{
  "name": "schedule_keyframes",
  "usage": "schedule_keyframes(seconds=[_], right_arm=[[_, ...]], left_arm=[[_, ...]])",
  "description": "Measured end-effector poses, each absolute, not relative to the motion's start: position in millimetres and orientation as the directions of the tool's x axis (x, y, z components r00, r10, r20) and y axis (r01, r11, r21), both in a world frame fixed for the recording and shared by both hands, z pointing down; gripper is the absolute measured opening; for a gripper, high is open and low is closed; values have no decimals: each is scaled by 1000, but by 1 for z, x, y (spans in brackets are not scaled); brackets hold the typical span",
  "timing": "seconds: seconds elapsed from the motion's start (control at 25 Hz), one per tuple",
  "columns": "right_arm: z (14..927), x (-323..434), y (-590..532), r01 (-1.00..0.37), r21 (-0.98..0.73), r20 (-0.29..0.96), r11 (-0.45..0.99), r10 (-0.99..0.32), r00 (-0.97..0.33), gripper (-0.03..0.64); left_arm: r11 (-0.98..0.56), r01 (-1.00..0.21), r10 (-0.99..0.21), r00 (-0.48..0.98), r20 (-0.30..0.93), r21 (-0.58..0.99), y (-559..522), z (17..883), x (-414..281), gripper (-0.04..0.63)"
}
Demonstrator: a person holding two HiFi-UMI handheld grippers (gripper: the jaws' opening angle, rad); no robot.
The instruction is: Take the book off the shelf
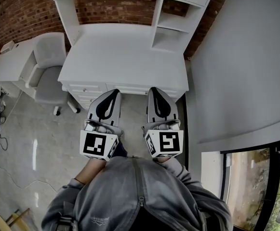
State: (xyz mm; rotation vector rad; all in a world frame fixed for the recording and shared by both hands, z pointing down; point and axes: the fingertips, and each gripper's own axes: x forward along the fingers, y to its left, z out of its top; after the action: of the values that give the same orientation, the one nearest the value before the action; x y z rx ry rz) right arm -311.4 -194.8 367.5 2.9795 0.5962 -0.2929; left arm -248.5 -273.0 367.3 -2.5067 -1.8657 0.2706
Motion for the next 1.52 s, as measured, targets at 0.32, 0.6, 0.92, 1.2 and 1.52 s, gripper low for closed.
schedule_keyframes(seconds=[0.32, 0.6, 0.92, 1.2, 1.52], right_arm=[[370, -262, -173, 396, 60, -184, -916, 380, 907, 26], [366, -201, -138, 417, 54, -183, -907, 402, 897, 26], [363, -143, -99, 474, 48, -188, -879, 458, 869, 26], [364, -115, -76, 517, 48, -174, -855, 502, 847, 26], [376, -100, -58, 532, 36, -141, -846, 523, 841, 26]], left_arm=[[-262, 960, 960, 249, -130, -96, -245, 369, -204, 6], [-243, 964, 965, 228, -132, -106, -210, 362, -143, 6], [-201, 973, 973, 184, -138, -118, -171, 356, -77, 6], [-164, 981, 981, 152, -121, -101, -144, 361, -42, 6], [-148, 986, 985, 141, -96, -70, -128, 374, -23, 6]])
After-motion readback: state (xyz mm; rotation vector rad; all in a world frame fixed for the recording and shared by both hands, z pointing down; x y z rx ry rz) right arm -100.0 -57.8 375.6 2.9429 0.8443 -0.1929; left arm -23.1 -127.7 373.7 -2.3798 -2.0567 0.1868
